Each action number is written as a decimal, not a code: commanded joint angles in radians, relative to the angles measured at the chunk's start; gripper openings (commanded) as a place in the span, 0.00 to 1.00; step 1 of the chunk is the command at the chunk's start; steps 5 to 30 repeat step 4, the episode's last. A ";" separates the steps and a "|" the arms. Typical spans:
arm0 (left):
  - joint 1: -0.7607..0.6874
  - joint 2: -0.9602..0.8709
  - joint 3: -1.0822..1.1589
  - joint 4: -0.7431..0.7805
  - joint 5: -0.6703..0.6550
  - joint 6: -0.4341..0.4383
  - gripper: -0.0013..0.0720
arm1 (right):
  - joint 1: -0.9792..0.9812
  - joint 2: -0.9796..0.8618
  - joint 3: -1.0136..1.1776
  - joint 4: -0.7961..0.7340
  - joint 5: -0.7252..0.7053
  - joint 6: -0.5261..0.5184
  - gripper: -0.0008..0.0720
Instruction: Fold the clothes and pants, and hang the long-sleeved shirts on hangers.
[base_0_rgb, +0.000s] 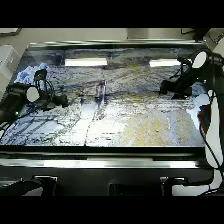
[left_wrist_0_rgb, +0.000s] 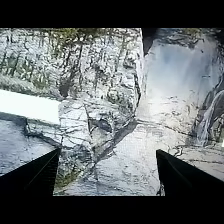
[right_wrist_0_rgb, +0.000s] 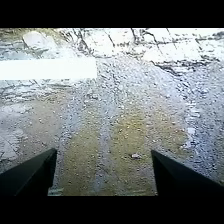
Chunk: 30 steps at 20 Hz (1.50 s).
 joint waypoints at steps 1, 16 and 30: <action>-0.001 0.001 -0.002 0.000 0.003 -0.001 0.98 | 0.002 -0.001 0.000 -0.003 0.002 -0.001 0.97; -0.001 0.001 -0.002 0.000 0.003 -0.001 0.98 | 0.002 -0.001 0.000 -0.003 0.002 -0.001 0.97; -0.001 0.001 -0.002 0.000 0.003 -0.001 0.98 | 0.002 -0.001 0.000 -0.003 0.002 -0.001 0.97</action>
